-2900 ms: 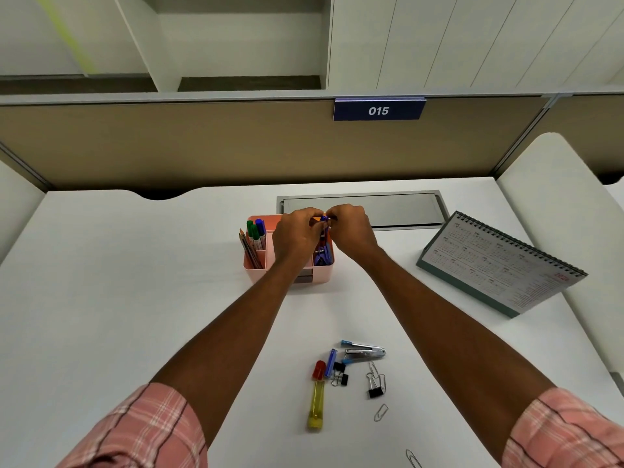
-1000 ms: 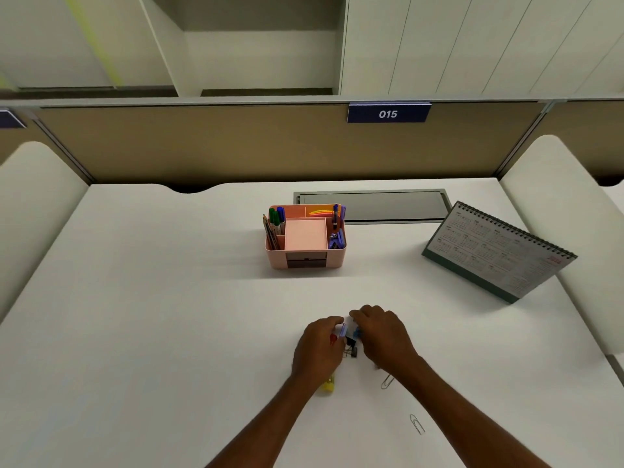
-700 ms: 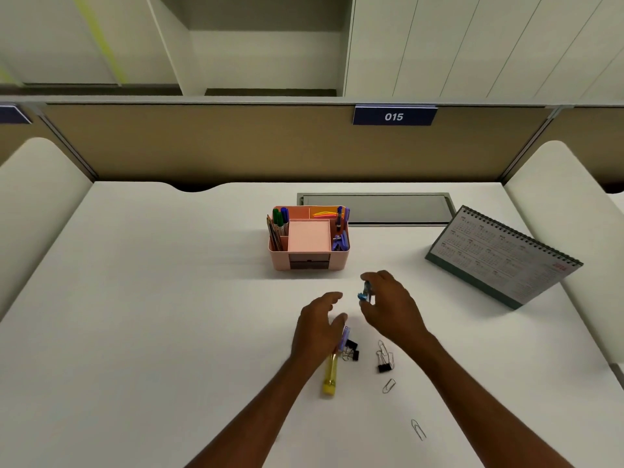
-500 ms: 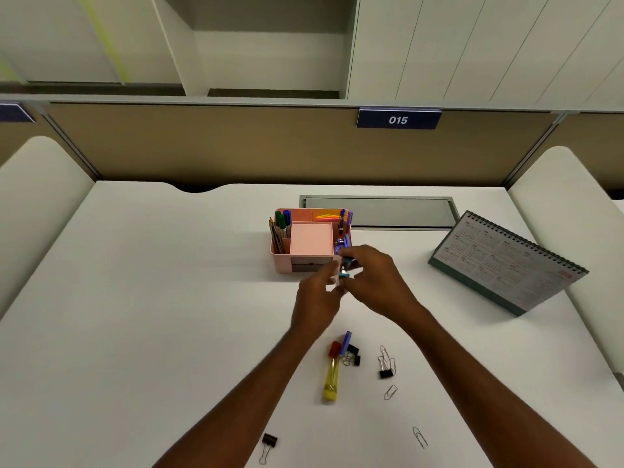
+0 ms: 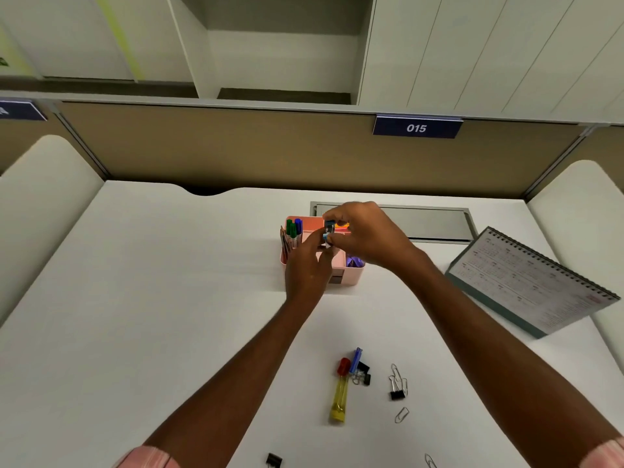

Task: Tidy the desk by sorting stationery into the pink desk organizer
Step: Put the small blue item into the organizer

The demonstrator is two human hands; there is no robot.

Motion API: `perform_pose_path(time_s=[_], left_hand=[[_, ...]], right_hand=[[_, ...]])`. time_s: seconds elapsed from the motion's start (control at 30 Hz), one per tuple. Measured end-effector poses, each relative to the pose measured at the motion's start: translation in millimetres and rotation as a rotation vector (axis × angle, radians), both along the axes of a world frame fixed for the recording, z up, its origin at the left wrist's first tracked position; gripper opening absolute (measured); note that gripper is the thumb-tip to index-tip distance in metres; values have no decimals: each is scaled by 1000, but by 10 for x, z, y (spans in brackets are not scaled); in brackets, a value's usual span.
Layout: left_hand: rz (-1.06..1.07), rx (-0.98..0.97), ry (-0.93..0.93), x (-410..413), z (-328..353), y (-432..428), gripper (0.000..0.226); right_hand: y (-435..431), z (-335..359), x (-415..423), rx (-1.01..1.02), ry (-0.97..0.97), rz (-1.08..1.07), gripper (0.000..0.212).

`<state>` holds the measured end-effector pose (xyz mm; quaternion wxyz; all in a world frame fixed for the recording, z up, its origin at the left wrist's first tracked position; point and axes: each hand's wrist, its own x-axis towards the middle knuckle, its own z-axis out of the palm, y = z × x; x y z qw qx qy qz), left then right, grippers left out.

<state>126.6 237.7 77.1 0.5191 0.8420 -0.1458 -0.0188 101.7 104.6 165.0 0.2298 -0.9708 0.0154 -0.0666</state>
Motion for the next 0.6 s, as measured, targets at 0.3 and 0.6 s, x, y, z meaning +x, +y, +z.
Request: perform_pose_path(time_s=[0.3,0.6], left_hand=[[-121,401,84,-126,-154,7,52],[-230,588,0,-176,-367,-18,64]], right_hand=[[-215,-93,515,-47,-43,-23,40],[-274,-365,785,0,-34,-10,39]])
